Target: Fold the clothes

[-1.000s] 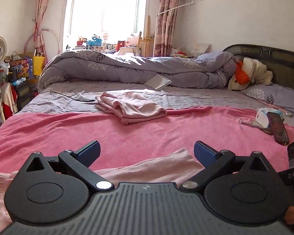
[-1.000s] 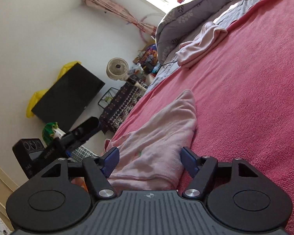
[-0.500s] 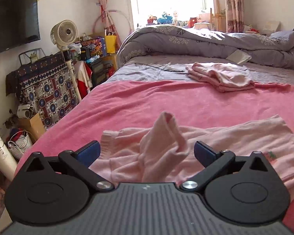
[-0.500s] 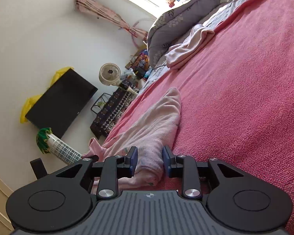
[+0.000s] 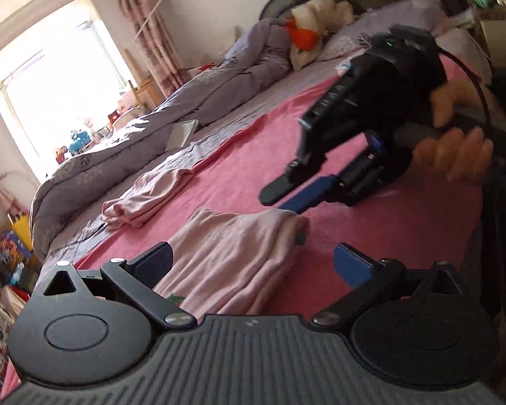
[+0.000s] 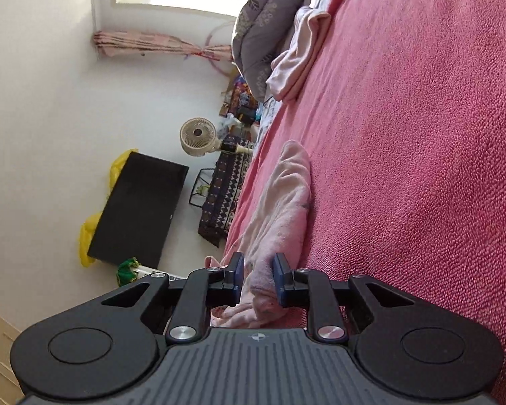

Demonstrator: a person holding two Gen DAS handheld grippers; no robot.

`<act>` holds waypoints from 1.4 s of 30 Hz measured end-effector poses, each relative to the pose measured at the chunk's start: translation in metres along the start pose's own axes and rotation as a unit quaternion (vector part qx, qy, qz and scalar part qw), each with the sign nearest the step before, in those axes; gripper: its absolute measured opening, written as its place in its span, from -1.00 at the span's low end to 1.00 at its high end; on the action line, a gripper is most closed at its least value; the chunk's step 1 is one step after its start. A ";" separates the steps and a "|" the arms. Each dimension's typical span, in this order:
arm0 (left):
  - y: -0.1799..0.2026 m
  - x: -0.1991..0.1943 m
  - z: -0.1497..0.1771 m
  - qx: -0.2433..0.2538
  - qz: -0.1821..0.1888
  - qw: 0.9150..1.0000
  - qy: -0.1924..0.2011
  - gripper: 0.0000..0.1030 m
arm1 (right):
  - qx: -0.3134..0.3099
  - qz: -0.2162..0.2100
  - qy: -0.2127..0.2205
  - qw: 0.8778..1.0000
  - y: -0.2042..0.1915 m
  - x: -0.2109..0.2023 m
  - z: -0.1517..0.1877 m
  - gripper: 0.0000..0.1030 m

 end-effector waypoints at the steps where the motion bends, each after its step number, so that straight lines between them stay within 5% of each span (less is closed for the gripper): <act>1: 0.009 0.010 -0.002 0.019 -0.004 1.000 -0.006 1.00 | 0.001 -0.003 -0.003 1.000 -0.001 0.000 -0.002 -0.57; 6: 0.023 0.042 -0.008 0.047 -0.038 0.998 -0.007 1.00 | 0.001 -0.010 -0.014 1.000 0.000 -0.003 -0.006 -0.53; 11: 0.017 0.050 -0.007 0.043 -0.060 0.997 -0.018 0.44 | 0.002 -0.015 -0.015 1.000 0.005 -0.011 -0.007 -0.51; 22: 0.017 0.052 -0.003 0.053 -0.087 0.994 -0.043 0.44 | -0.006 0.009 -0.053 0.999 -0.005 0.023 -0.016 -0.42; 28: 0.009 0.054 -0.001 0.051 -0.087 0.994 -0.049 0.41 | 0.024 -0.011 -0.048 0.998 -0.012 0.022 -0.017 -0.61; 34: 0.012 0.058 -0.001 0.064 -0.085 0.993 -0.055 -0.03 | 0.031 -0.009 -0.031 0.999 0.004 -0.008 -0.019 -0.63; 36: 0.012 0.058 0.000 0.068 -0.083 0.993 -0.059 -0.18 | 0.031 0.007 -0.019 0.999 0.009 -0.016 -0.024 -0.58; 38: 0.011 0.055 0.001 0.063 -0.081 0.993 -0.058 -0.45 | 0.027 0.024 -0.016 0.999 0.011 -0.020 -0.027 -0.19; 39: 0.008 0.053 0.000 0.056 -0.079 0.994 -0.056 -0.46 | 0.023 0.030 -0.019 0.999 0.011 -0.020 -0.028 -0.15; 42: 0.004 0.045 -0.004 0.035 -0.074 0.996 -0.045 -0.55 | -0.016 0.044 -0.038 0.998 -0.012 -0.006 -0.029 0.42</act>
Point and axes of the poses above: each gripper's, at about its wrist camera, not at the fingertips, and x roughly the way its jaws point, y to its right, z to its underside, the point moved 4 cm from there along x, roughly the way its jaws point, and after that the axes turned 15 degrees about z, right-handed, at the moved point
